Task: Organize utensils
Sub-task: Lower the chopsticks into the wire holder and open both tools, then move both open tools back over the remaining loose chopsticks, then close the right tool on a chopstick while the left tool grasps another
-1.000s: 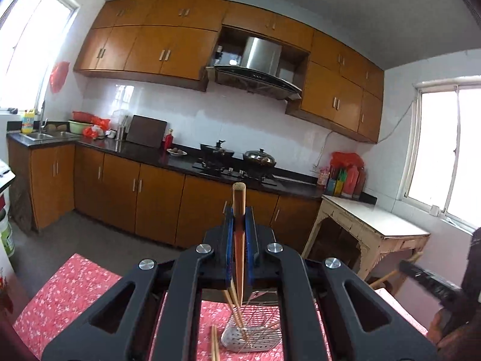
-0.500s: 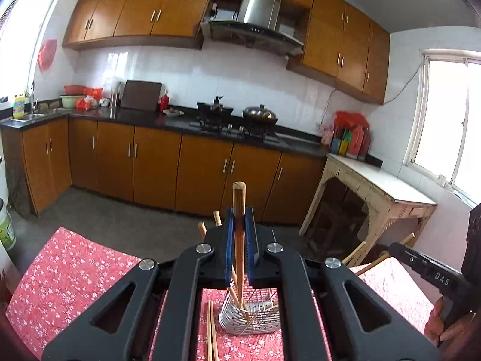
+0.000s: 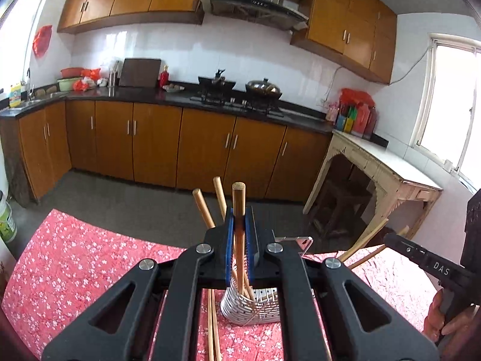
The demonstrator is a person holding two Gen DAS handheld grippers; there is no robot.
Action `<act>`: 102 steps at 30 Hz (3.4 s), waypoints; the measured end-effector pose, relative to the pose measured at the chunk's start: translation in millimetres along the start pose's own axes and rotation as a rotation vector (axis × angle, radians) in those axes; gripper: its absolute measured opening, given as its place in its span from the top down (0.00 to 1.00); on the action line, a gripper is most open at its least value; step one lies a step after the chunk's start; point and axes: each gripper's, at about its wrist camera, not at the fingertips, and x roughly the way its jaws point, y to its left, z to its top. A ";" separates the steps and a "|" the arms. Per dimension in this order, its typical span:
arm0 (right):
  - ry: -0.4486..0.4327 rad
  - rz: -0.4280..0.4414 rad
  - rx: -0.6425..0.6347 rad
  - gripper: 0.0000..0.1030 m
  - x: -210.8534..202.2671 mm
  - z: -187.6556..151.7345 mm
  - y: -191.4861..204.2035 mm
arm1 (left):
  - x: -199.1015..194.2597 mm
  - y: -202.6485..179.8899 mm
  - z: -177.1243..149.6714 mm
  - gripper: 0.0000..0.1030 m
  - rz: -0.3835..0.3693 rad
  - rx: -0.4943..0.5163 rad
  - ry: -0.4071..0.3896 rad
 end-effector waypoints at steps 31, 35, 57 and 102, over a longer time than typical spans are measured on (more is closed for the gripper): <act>0.106 -0.195 0.006 0.71 -42.8 -144.1 -59.0 | -39.5 56.3 -108.6 0.65 0.126 0.024 0.128; 0.215 -0.174 -0.020 0.77 -16.1 -183.4 -54.2 | -21.5 65.0 -149.8 0.65 0.118 0.026 0.232; 0.260 -0.365 0.033 0.92 32.1 -203.6 -76.0 | 5.9 49.9 -197.9 0.65 0.023 0.084 0.378; 0.242 -0.368 0.024 0.92 19.9 -209.9 -83.0 | 35.1 85.0 -199.6 0.92 0.090 0.031 0.411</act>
